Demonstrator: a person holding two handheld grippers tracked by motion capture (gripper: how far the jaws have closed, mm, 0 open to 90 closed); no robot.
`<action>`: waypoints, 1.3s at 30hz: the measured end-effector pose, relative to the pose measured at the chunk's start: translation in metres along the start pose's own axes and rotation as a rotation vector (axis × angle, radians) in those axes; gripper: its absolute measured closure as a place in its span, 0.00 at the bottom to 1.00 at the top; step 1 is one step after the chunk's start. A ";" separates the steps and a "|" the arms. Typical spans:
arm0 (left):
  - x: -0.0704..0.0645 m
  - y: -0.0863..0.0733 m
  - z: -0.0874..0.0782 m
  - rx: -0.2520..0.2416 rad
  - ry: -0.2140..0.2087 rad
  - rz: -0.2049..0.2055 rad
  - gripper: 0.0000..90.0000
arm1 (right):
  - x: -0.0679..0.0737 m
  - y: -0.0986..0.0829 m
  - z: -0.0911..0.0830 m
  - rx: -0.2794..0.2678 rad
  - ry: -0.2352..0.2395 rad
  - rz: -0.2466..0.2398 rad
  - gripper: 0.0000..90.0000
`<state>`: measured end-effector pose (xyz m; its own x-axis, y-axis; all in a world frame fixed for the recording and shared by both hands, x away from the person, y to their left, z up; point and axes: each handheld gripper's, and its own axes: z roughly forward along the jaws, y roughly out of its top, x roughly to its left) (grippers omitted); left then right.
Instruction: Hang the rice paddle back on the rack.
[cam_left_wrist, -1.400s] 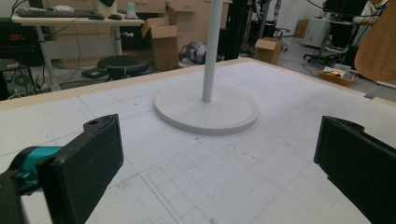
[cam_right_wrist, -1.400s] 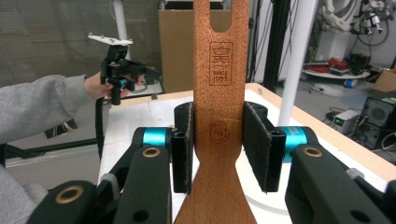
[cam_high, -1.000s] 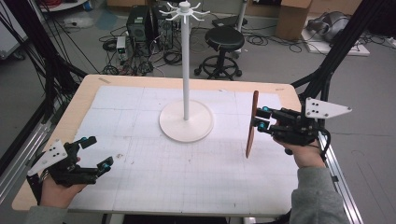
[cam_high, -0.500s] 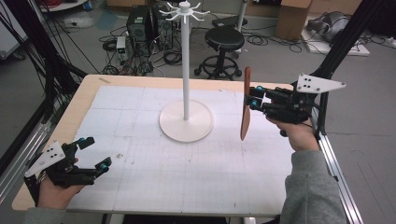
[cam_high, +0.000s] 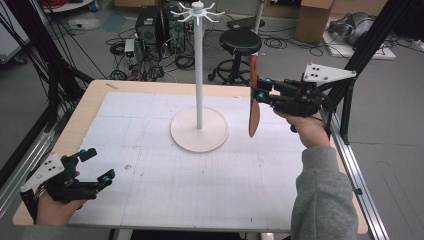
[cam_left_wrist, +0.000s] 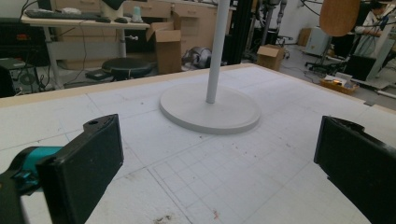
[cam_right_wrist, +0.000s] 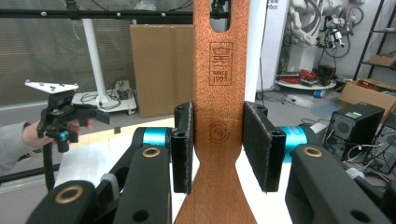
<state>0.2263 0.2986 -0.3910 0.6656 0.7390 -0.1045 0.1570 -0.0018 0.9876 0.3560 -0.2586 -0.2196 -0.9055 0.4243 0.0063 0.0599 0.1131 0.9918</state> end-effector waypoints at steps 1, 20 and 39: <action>0.000 0.000 0.000 0.001 -0.001 0.001 0.02 | -0.001 0.001 0.002 0.001 0.000 -0.002 0.72; 0.004 -0.002 0.020 0.006 -0.045 -0.016 0.02 | -0.021 0.018 0.031 -0.051 -0.027 0.023 0.72; 0.008 -0.003 0.012 -0.012 -0.029 -0.036 0.02 | -0.024 0.039 0.060 -0.040 -0.019 0.001 0.72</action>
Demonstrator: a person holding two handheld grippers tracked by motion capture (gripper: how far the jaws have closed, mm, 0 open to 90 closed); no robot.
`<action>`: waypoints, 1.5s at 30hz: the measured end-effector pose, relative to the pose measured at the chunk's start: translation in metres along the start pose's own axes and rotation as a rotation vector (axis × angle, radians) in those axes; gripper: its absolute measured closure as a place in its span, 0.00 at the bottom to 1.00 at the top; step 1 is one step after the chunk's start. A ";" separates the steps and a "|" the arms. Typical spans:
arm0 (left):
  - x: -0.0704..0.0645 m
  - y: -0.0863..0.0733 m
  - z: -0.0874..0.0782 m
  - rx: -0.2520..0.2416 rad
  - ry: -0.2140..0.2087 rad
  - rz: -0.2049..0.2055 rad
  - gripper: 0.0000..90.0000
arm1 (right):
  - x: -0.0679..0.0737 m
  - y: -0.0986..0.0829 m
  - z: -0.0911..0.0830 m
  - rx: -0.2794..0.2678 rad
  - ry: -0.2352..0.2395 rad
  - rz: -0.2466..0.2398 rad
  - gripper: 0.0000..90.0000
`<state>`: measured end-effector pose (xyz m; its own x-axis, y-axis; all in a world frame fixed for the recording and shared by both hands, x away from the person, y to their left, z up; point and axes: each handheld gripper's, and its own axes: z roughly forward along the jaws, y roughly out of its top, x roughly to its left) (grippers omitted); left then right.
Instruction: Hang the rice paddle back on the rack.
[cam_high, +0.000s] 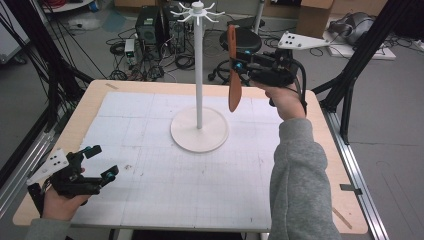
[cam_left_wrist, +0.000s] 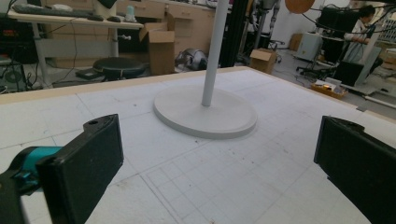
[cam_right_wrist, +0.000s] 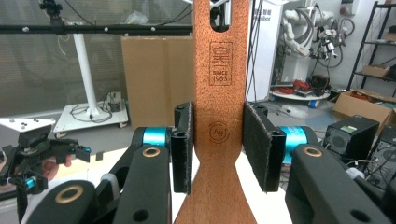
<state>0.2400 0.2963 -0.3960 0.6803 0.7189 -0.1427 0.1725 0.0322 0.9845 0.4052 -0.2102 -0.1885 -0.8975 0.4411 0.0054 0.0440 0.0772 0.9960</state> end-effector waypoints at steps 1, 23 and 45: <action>0.001 0.000 -0.001 -0.002 0.002 -0.002 0.02 | -0.001 0.001 0.001 0.000 -0.001 0.002 0.72; 0.005 -0.002 -0.004 -0.010 0.015 -0.030 0.02 | -0.007 0.013 0.021 -0.016 -0.009 0.000 0.72; 0.005 0.000 -0.007 -0.032 0.004 -0.036 0.02 | -0.005 0.016 0.032 -0.028 -0.016 0.001 0.72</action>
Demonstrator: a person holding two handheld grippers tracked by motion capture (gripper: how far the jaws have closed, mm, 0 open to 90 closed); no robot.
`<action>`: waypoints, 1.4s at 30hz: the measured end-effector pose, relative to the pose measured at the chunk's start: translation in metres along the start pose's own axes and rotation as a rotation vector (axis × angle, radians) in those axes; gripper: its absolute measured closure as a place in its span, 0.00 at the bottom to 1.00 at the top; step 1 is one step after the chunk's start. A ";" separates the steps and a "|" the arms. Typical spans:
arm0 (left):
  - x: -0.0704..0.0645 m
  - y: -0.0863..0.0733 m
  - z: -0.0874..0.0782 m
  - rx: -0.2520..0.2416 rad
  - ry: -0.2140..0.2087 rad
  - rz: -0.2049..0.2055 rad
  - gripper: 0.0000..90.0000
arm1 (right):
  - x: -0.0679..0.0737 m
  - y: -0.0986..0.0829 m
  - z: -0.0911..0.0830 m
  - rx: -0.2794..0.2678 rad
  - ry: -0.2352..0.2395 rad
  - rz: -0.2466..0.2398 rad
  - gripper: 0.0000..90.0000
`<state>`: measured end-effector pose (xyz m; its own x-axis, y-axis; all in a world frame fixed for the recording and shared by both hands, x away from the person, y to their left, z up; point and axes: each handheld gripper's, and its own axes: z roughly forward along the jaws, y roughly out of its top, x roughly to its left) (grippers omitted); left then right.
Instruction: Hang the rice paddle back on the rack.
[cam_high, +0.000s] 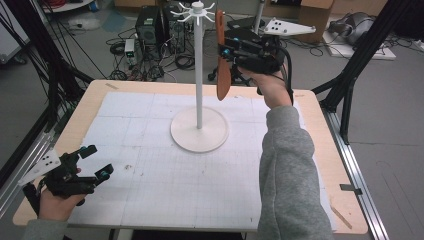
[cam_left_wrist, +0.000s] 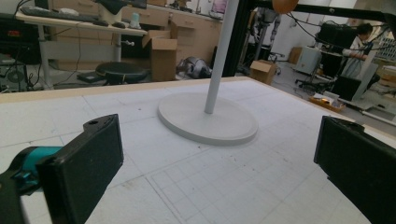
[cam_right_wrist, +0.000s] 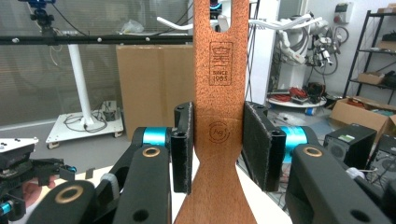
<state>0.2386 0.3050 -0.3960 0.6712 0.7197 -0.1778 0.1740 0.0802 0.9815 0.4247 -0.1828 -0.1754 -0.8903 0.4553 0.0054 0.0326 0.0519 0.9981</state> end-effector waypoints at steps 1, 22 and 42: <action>0.000 0.000 0.000 0.001 -0.001 0.000 0.02 | 0.000 0.000 0.000 0.001 -0.003 0.001 0.72; 0.003 -0.002 -0.001 0.009 0.007 -0.004 0.02 | 0.000 0.000 0.011 0.009 -0.020 -0.004 0.72; 0.004 -0.003 -0.001 0.012 0.013 -0.010 0.02 | 0.000 -0.006 0.021 0.049 -0.037 -0.006 0.72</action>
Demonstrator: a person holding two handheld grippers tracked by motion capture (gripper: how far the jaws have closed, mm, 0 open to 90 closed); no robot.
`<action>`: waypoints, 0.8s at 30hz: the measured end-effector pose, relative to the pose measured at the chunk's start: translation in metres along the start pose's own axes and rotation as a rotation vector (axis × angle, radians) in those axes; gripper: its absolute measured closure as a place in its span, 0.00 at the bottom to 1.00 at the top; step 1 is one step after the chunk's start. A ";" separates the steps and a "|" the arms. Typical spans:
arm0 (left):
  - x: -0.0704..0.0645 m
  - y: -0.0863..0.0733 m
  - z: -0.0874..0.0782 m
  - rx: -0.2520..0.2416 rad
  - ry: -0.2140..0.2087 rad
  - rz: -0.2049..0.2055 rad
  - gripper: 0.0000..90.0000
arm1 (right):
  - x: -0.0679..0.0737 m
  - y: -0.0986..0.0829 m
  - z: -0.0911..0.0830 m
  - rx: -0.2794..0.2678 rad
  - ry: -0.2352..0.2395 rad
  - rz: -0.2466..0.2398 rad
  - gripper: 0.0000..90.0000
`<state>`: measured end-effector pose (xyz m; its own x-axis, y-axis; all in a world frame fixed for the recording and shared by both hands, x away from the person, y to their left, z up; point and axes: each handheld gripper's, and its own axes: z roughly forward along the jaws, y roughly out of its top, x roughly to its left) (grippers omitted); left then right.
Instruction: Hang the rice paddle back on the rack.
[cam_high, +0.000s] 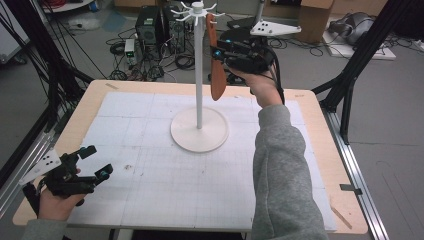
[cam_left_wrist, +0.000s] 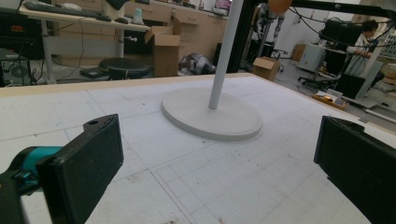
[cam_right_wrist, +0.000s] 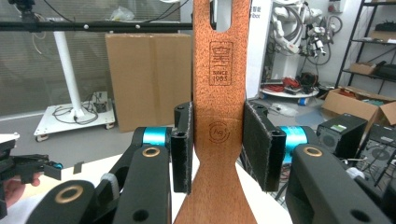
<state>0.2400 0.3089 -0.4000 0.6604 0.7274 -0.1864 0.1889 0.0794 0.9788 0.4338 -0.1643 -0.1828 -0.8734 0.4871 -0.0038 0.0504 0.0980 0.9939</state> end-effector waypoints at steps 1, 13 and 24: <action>0.000 0.000 0.000 0.002 0.001 0.001 0.02 | 0.000 0.000 0.000 0.002 -0.002 -0.003 0.72; 0.001 -0.001 0.002 0.008 0.004 -0.001 0.02 | 0.002 0.000 -0.003 0.007 -0.037 -0.010 0.63; 0.004 0.001 0.018 0.018 0.001 0.006 0.02 | 0.017 -0.002 -0.014 0.050 0.001 -0.062 0.26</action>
<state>0.2563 0.2995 -0.4017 0.6609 0.7286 -0.1801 0.1975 0.0627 0.9783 0.4126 -0.1681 -0.1832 -0.8760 0.4780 -0.0648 0.0203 0.1708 0.9851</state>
